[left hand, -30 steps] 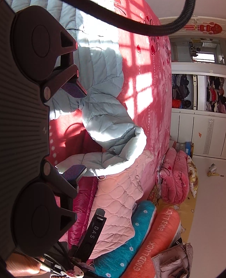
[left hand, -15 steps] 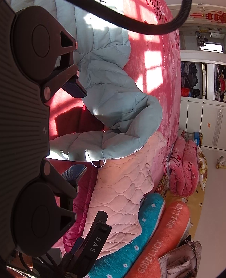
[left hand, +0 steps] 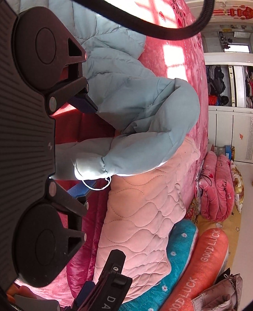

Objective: Fold large clothes

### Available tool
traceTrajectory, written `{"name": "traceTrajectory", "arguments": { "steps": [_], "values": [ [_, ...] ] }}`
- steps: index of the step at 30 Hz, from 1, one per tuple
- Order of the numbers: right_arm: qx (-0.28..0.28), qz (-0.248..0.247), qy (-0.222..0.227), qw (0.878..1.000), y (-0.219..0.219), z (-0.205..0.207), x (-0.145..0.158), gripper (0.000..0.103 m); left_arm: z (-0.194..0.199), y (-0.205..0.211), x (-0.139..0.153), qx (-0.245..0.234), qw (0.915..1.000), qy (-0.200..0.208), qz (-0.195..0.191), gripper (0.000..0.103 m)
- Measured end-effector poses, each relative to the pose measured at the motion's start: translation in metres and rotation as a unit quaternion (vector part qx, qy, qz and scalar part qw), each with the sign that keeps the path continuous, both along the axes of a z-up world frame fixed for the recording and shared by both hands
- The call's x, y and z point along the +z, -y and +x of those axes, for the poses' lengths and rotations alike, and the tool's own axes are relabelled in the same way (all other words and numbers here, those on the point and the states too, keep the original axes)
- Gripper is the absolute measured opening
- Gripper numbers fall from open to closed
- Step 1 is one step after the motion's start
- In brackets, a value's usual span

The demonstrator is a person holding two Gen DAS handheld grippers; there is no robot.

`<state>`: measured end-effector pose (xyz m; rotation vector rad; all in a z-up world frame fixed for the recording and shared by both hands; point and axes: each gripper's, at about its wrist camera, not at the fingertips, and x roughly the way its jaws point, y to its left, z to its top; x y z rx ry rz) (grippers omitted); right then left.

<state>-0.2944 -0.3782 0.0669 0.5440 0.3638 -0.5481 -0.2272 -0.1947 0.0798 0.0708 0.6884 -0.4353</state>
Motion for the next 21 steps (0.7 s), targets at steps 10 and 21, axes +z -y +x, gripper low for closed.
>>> {"name": "traceTrajectory", "arguments": {
  "steps": [10, 21],
  "values": [
    [0.004, 0.006, -0.006, 1.000, 0.001, 0.006, -0.001, 0.102, 0.002, -0.003, 0.000, -0.004, 1.0000, -0.001, -0.006, 0.013],
    [0.009, 0.001, -0.011, 1.000, -0.003, 0.012, -0.001, 0.102, 0.004, -0.030, 0.038, -0.001, 0.9972, 0.007, -0.074, 0.008]
  ]
}}
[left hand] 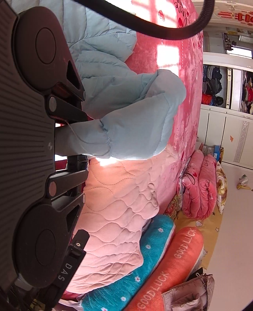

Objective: Fold large clothes

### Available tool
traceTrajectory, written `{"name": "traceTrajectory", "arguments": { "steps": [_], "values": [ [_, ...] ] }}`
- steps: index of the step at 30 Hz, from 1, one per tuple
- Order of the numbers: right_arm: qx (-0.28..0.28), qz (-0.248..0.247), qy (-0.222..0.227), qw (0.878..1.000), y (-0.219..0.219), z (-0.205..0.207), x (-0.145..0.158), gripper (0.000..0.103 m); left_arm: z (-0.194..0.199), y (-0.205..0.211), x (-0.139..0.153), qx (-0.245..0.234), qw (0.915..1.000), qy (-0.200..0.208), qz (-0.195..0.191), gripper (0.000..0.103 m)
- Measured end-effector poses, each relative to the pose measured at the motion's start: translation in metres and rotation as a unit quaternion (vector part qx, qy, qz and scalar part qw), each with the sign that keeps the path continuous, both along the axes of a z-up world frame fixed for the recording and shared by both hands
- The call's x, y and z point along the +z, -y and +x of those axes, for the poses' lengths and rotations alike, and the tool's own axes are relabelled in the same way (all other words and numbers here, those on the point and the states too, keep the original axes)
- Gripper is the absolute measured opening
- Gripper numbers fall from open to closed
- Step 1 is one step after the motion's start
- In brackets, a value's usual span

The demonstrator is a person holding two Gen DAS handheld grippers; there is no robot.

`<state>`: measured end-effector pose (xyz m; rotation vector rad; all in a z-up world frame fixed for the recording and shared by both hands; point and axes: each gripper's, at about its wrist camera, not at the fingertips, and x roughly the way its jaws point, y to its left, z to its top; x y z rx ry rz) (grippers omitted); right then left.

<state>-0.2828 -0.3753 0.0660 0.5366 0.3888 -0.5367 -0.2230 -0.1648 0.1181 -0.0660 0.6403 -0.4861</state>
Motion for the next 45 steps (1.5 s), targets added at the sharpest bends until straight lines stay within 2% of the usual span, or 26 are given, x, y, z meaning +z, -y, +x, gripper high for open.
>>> {"name": "traceTrajectory", "arguments": {
  "steps": [4, 7, 16, 20, 25, 30, 33, 36, 38, 40, 42, 44, 45],
  "values": [
    [0.007, -0.005, -0.003, 1.000, -0.003, 0.003, -0.001, 0.102, 0.006, -0.019, 0.021, 0.013, 0.9987, -0.005, -0.049, 0.008],
    [0.012, -0.010, -0.007, 1.000, -0.006, 0.005, -0.001, 0.102, 0.008, -0.032, 0.038, 0.025, 0.9972, 0.005, -0.070, 0.008],
    [0.036, -0.027, -0.016, 0.999, -0.015, 0.015, -0.002, 0.102, 0.011, -0.079, 0.063, 0.085, 0.9908, 0.034, -0.100, 0.008],
    [0.051, -0.040, -0.025, 0.998, -0.021, 0.021, -0.003, 0.102, 0.011, -0.114, 0.058, 0.133, 0.9834, 0.023, -0.122, 0.008],
    [0.073, -0.056, -0.037, 0.995, -0.031, 0.029, -0.004, 0.102, 0.008, -0.165, 0.036, 0.203, 0.9692, -0.004, -0.140, 0.008],
    [0.100, -0.076, -0.052, 0.991, -0.044, 0.039, -0.008, 0.102, 0.007, -0.208, 0.011, 0.257, 0.9564, -0.025, -0.137, 0.009],
    [0.120, -0.090, -0.063, 0.987, -0.055, 0.047, -0.011, 0.102, 0.006, -0.226, 0.002, 0.277, 0.9528, -0.027, -0.121, 0.010],
    [0.142, -0.100, -0.068, 0.982, -0.067, 0.053, -0.013, 0.102, 0.005, -0.237, -0.003, 0.280, 0.9544, -0.029, -0.098, 0.017],
    [0.155, -0.105, -0.069, 0.980, -0.074, 0.057, -0.014, 0.102, 0.007, -0.240, -0.004, 0.277, 0.9564, -0.030, -0.086, 0.027],
    [0.164, -0.114, -0.071, 0.977, -0.081, 0.059, -0.014, 0.102, 0.002, -0.247, -0.003, 0.279, 0.9563, -0.029, -0.082, 0.031],
    [0.175, -0.126, -0.066, 0.974, -0.087, 0.059, -0.013, 0.102, -0.002, -0.251, -0.001, 0.282, 0.9559, -0.027, -0.077, 0.039],
    [0.186, -0.137, -0.067, 0.971, -0.094, 0.061, -0.012, 0.102, -0.003, -0.256, 0.003, 0.283, 0.9558, -0.021, -0.078, 0.053],
    [0.192, -0.144, -0.069, 0.968, -0.099, 0.062, -0.012, 0.102, -0.004, -0.259, 0.004, 0.280, 0.9566, -0.019, -0.077, 0.057]
  ]
}}
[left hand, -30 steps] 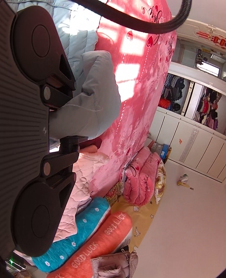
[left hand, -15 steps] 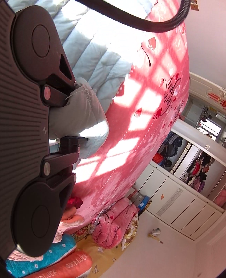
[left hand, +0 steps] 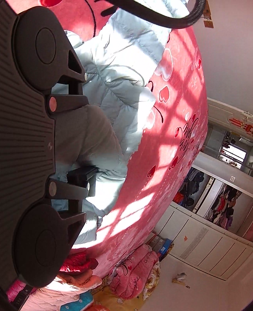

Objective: Fold large clothes

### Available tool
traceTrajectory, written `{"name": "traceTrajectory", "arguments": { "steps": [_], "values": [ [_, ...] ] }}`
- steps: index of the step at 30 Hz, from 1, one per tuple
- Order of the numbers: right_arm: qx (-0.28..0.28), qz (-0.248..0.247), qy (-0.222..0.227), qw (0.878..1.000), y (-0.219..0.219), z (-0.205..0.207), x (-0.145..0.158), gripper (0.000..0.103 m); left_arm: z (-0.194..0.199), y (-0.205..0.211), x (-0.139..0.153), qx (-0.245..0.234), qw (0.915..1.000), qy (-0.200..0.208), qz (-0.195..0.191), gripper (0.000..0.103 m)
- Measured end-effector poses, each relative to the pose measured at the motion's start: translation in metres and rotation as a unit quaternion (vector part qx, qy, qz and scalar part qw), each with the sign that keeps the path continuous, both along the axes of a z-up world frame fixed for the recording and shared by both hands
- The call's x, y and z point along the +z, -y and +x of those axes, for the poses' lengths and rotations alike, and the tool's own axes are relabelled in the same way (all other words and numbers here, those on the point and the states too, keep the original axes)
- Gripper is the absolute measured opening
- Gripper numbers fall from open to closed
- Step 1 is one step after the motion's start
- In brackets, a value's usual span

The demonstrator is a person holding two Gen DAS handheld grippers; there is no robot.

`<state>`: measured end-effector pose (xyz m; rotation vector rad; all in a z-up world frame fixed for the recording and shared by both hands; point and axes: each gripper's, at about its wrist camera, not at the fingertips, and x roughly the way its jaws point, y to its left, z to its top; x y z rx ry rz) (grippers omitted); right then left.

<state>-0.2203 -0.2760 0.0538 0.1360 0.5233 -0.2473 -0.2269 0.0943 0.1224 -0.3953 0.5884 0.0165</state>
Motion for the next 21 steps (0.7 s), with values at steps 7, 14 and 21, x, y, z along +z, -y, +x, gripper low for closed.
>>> {"name": "traceTrajectory", "arguments": {
  "steps": [7, 14, 21],
  "values": [
    [0.049, -0.022, 0.003, 0.999, -0.035, -0.001, 0.011, 0.102, -0.010, -0.029, 0.010, 0.004, 0.9994, 0.031, 0.017, 0.100],
    [0.123, 0.035, -0.015, 0.992, -0.090, 0.016, 0.027, 0.102, -0.003, -0.032, 0.000, 0.026, 0.9993, 0.027, 0.010, 0.100],
    [0.305, -0.042, -0.019, 0.951, -0.207, 0.026, 0.037, 0.102, 0.001, -0.026, 0.003, 0.015, 0.9977, 0.025, 0.062, 0.101]
  ]
}}
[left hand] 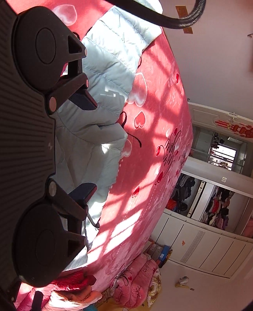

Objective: Fold large clothes

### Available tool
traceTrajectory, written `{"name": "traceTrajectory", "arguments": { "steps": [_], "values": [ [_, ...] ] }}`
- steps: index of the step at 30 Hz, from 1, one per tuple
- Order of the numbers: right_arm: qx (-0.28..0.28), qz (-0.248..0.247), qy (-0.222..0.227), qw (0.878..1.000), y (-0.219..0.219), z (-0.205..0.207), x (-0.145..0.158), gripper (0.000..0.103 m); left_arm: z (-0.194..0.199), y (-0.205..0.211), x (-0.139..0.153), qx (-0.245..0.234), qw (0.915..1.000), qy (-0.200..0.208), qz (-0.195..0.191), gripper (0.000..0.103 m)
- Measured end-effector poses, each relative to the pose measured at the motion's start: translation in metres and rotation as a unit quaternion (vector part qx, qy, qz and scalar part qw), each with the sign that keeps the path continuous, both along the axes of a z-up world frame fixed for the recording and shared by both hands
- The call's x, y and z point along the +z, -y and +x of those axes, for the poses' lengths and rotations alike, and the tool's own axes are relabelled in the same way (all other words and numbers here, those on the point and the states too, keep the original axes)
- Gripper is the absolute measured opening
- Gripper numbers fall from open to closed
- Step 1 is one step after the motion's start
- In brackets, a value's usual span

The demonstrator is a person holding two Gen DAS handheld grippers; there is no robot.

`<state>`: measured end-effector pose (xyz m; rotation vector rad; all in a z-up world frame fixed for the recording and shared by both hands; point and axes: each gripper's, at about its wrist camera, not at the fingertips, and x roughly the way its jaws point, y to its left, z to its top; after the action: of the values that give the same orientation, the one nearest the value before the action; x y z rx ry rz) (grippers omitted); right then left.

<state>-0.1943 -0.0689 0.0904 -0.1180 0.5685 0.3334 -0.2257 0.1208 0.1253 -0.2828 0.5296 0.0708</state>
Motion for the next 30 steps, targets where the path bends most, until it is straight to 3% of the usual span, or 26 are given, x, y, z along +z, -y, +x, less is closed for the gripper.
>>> {"name": "traceTrajectory", "arguments": {
  "steps": [2, 5, 8, 11, 14, 16, 20, 24, 30],
  "values": [
    [0.078, -0.046, 0.028, 0.996, -0.037, -0.005, 0.003, 0.102, 0.001, -0.003, -0.001, 0.002, 1.0000, -0.001, 0.009, 0.101],
    [0.170, -0.089, 0.064, 0.979, -0.079, -0.011, 0.008, 0.102, 0.004, -0.017, -0.005, 0.017, 0.9997, -0.011, 0.012, 0.101],
    [0.236, -0.108, 0.061, 0.964, -0.108, -0.005, 0.006, 0.101, 0.004, -0.027, -0.006, 0.036, 0.9989, -0.020, 0.019, 0.101],
    [0.283, -0.135, 0.053, 0.948, -0.133, 0.001, -0.006, 0.099, 0.005, -0.036, -0.007, 0.055, 0.9977, -0.028, 0.027, 0.101],
    [0.295, -0.163, 0.047, 0.940, -0.152, 0.006, -0.021, 0.085, 0.004, -0.044, -0.007, 0.071, 0.9964, -0.033, 0.032, 0.101],
    [0.295, -0.162, 0.047, 0.940, -0.156, 0.010, -0.026, 0.075, 0.004, -0.045, -0.007, 0.078, 0.9953, -0.039, 0.042, 0.102],
    [0.283, -0.157, 0.043, 0.945, -0.165, 0.015, -0.035, 0.071, 0.007, -0.050, -0.008, 0.086, 0.9939, -0.046, 0.050, 0.102],
    [0.260, -0.144, 0.034, 0.954, -0.168, 0.025, -0.040, 0.052, 0.006, -0.056, -0.011, 0.090, 0.9931, -0.054, 0.052, 0.103],
    [0.216, -0.122, 0.027, 0.968, -0.173, 0.051, -0.040, 0.051, 0.005, -0.062, -0.012, 0.096, 0.9920, -0.061, 0.055, 0.103]
  ]
}}
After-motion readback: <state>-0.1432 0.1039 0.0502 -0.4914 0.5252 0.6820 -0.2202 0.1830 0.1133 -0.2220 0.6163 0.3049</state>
